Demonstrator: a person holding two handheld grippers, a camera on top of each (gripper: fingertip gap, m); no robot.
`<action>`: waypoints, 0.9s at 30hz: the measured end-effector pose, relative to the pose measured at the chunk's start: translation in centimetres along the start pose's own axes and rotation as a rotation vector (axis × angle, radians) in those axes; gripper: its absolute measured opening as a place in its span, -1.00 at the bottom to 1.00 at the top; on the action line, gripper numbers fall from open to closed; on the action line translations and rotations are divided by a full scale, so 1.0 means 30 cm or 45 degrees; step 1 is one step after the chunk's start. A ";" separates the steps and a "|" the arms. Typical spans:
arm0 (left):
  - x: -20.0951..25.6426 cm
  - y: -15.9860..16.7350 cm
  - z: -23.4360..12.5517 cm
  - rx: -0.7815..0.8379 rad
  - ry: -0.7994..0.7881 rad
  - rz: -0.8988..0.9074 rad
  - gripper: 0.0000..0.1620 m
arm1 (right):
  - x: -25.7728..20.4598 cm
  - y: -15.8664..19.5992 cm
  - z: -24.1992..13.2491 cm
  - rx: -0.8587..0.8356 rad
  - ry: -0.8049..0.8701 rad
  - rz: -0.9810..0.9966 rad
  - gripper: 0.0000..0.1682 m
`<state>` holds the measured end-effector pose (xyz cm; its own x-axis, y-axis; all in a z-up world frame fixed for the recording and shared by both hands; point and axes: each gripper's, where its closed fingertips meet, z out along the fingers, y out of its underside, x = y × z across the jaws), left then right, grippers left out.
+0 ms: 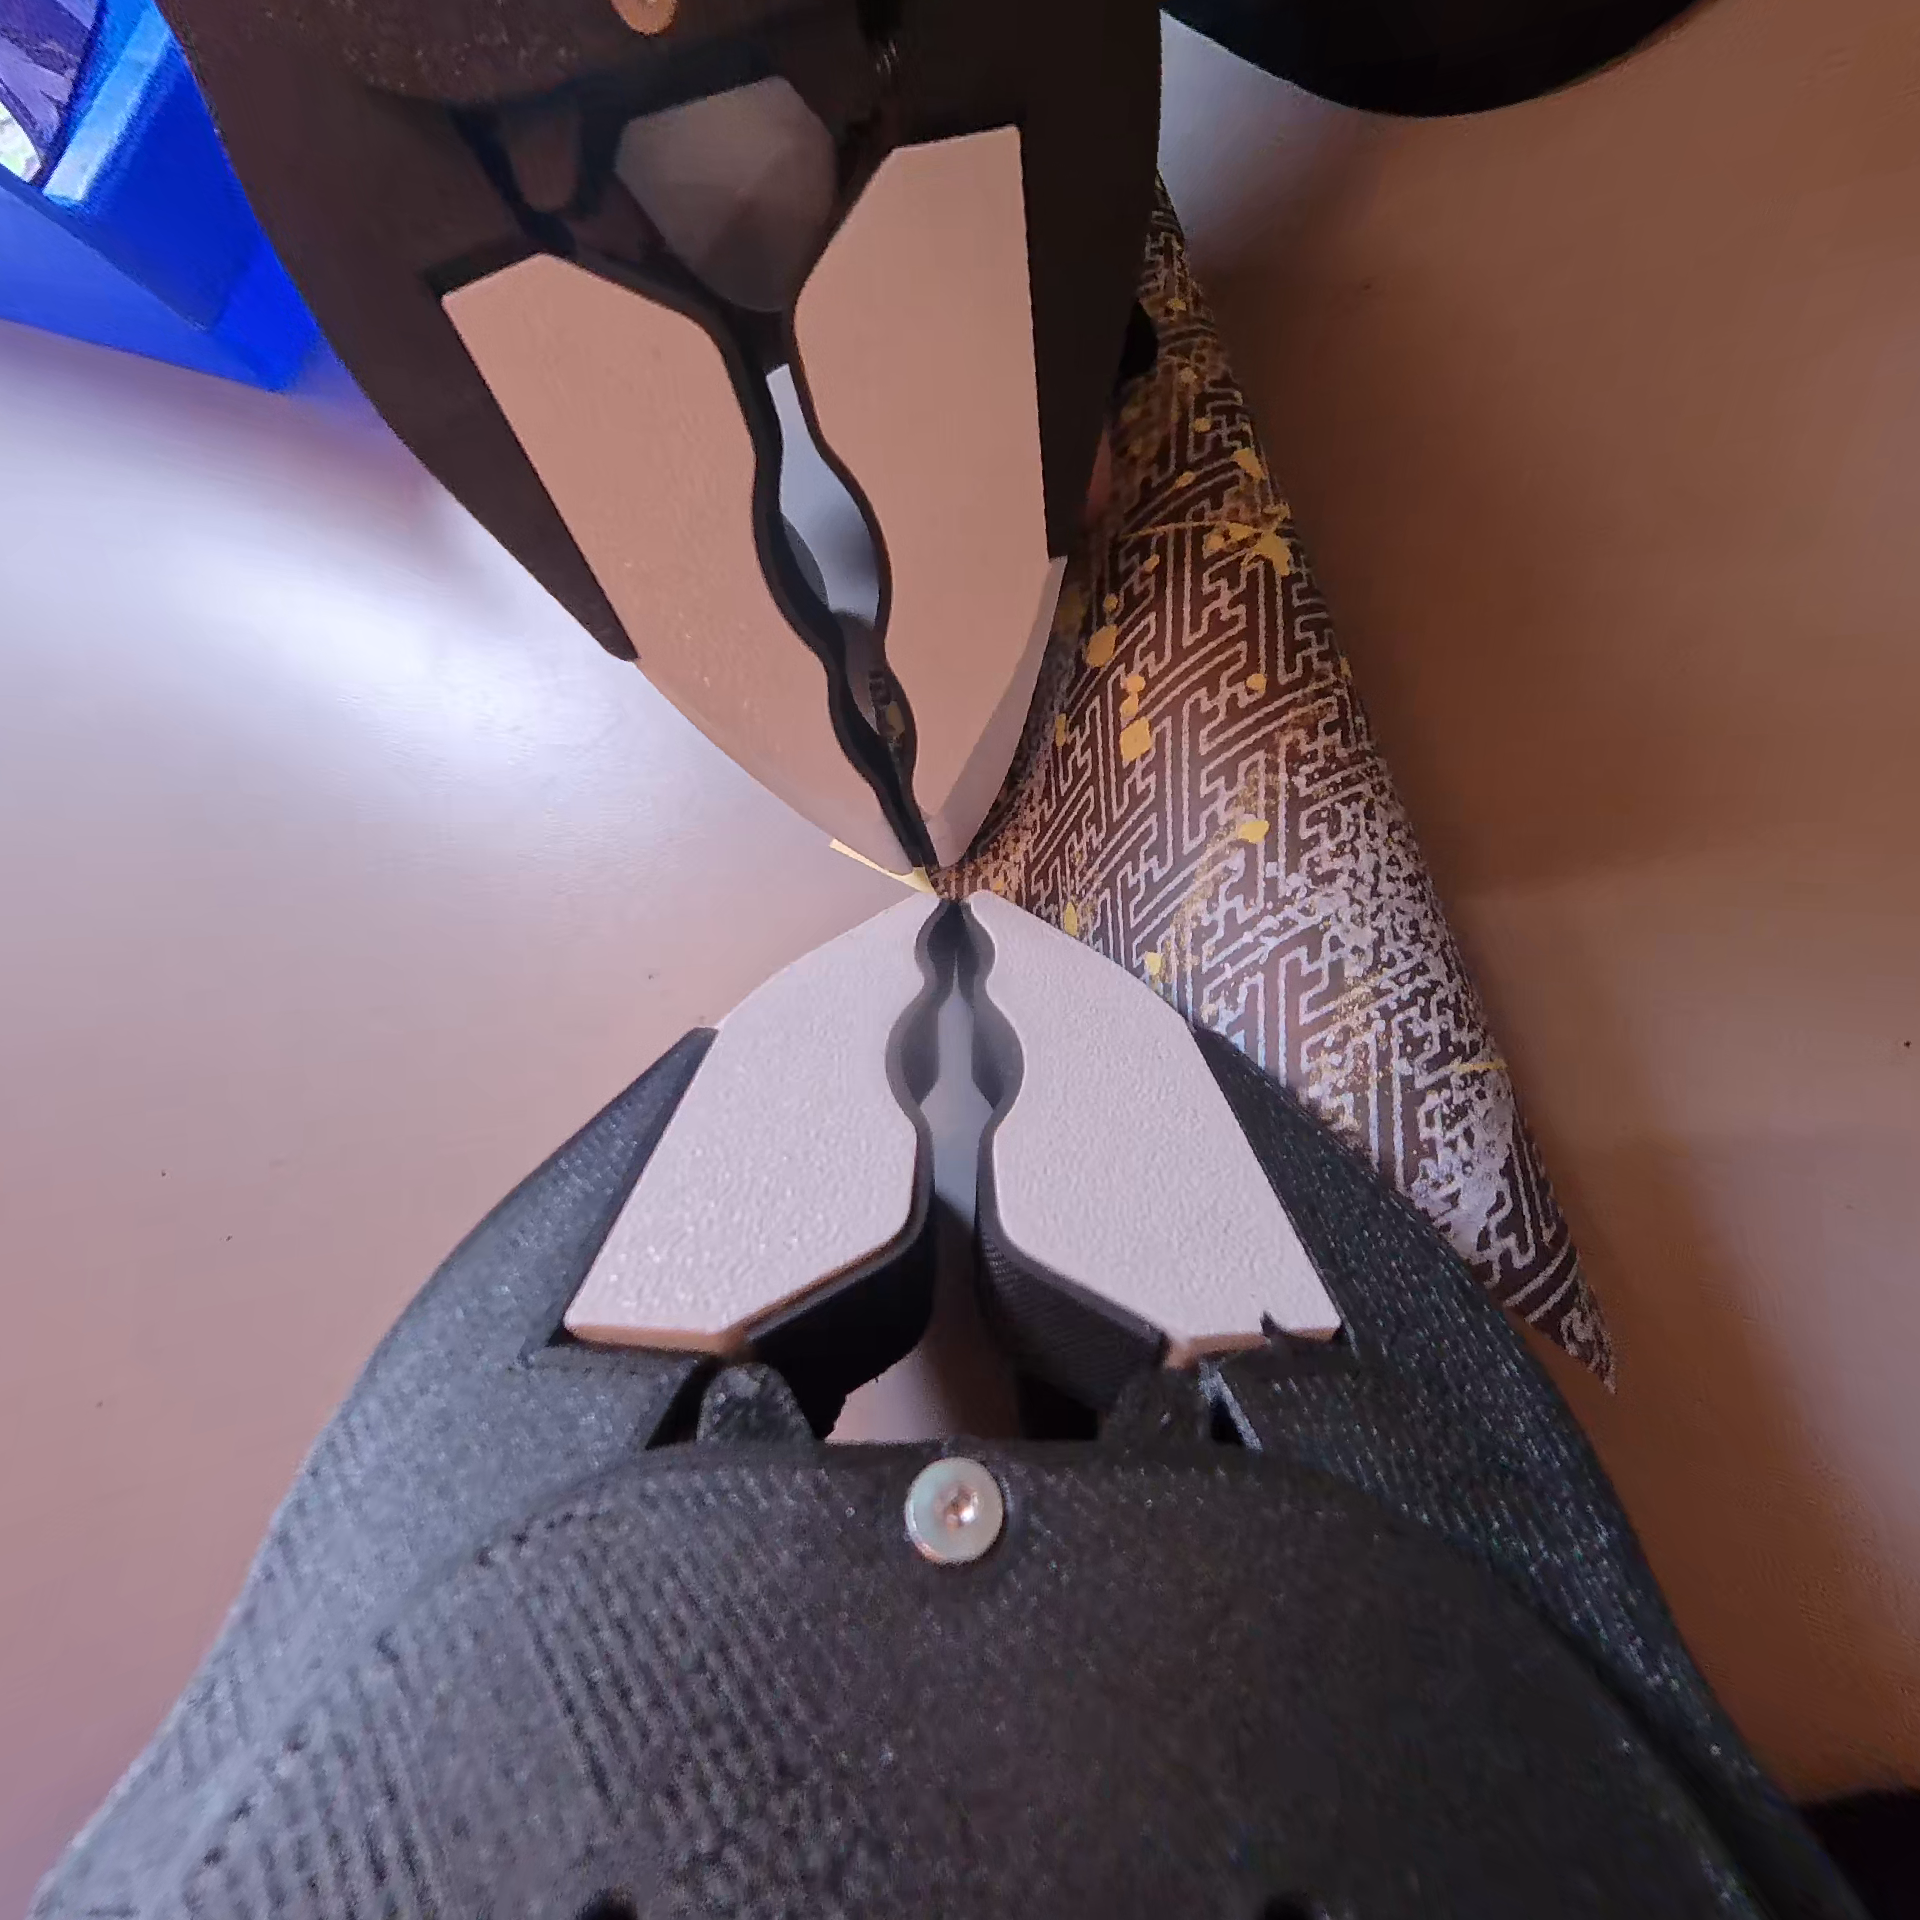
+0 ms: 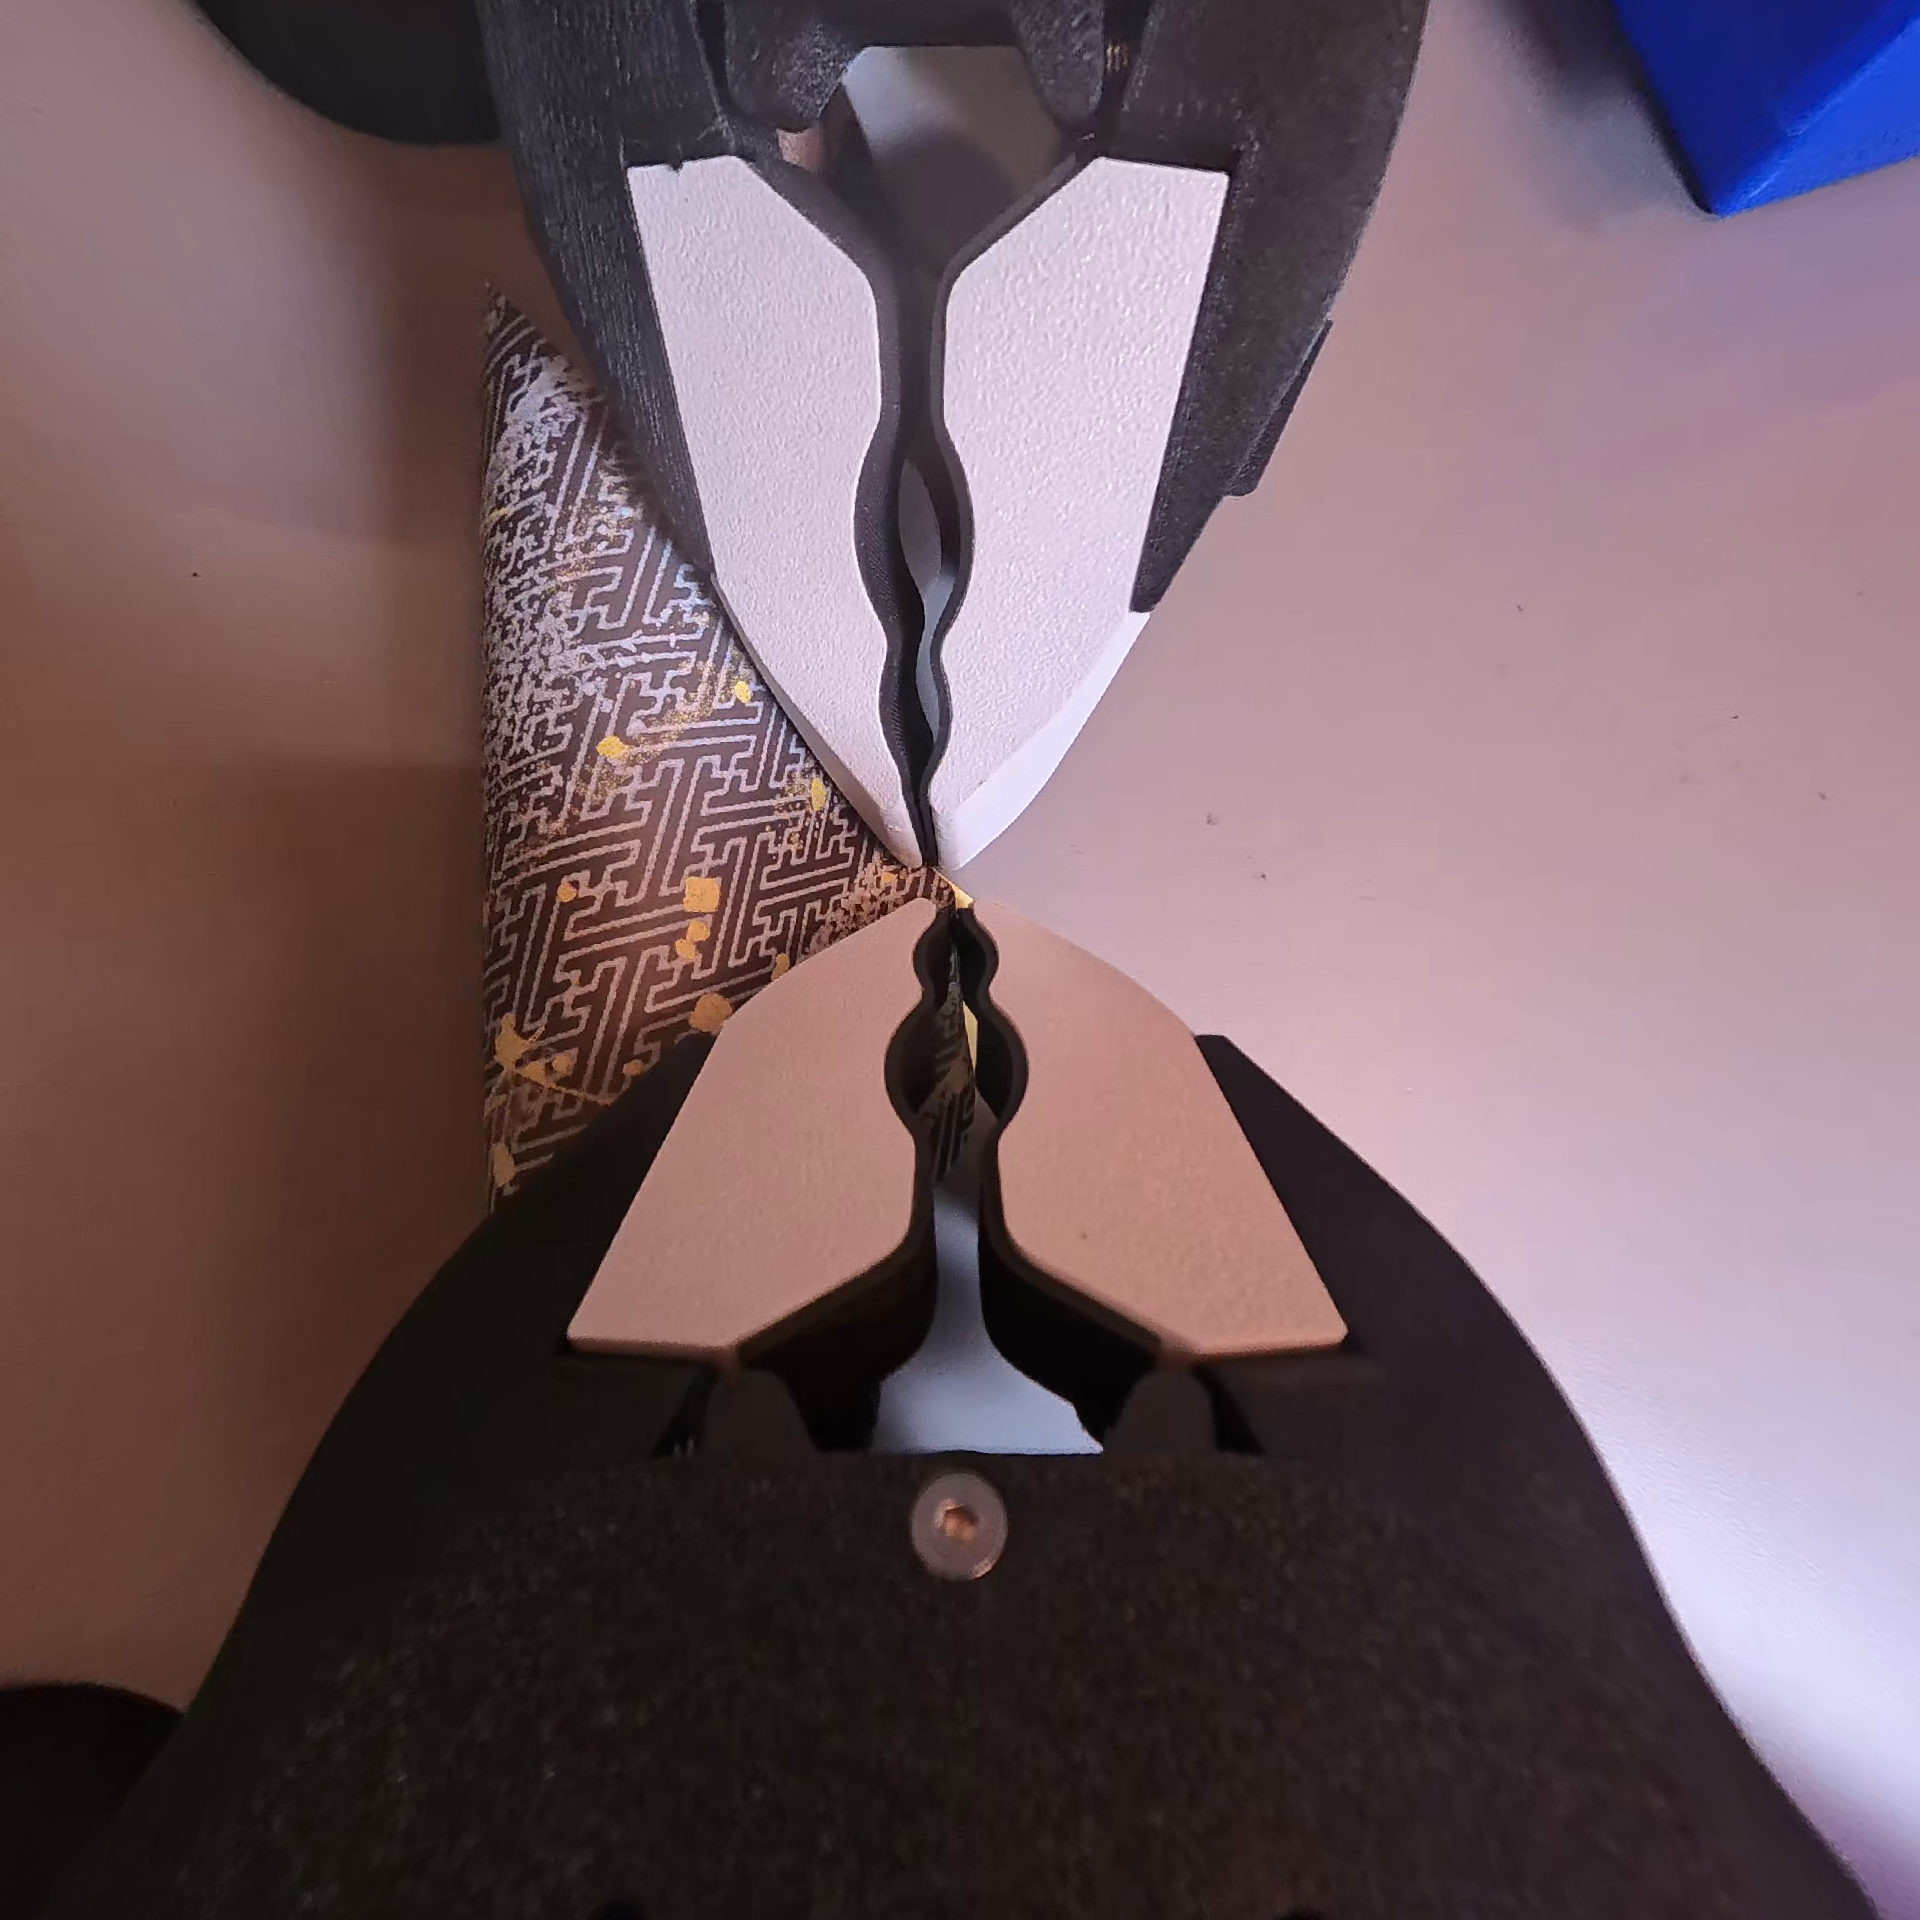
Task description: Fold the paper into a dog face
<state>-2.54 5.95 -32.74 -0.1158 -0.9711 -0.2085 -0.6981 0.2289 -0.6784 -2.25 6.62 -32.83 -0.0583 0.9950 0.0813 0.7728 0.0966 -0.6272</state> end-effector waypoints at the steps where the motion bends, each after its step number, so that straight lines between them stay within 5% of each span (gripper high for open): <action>1: 0.000 0.000 0.000 -0.004 -0.005 0.008 -1.00 | 0.000 0.000 0.000 -0.001 -0.001 0.001 -0.99; 27: 0.000 0.001 0.000 -0.017 -0.021 0.008 -1.00 | 0.035 -0.003 0.005 -0.008 0.052 0.001 -0.85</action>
<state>-2.56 5.97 -32.74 -0.1086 -0.9684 -0.2245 -0.7070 0.2339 -0.6674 -2.47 7.66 -32.81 -0.0319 0.9931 0.1129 0.7769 0.0957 -0.6223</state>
